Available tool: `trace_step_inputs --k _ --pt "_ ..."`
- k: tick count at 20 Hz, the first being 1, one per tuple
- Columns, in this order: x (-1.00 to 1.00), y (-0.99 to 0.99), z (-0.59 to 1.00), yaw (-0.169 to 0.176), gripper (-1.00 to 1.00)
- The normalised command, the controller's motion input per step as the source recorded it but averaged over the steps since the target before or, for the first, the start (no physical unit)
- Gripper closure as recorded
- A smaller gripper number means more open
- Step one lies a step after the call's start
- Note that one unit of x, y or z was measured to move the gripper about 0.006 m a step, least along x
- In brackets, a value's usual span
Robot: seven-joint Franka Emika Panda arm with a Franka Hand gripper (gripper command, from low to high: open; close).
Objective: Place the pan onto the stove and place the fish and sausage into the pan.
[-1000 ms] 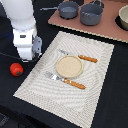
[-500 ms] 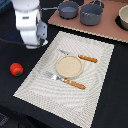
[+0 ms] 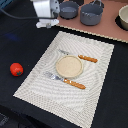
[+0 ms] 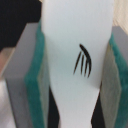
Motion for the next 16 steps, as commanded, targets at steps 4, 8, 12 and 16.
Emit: trace_step_inputs --k 4,8,12,16 --pt "0.53 0.65 0.48 0.000 1.00" --pt "0.47 0.74 0.25 0.000 1.00" --pt "0.45 0.79 0.13 0.001 1.00" --pt "0.32 0.87 0.00 0.016 1.00"
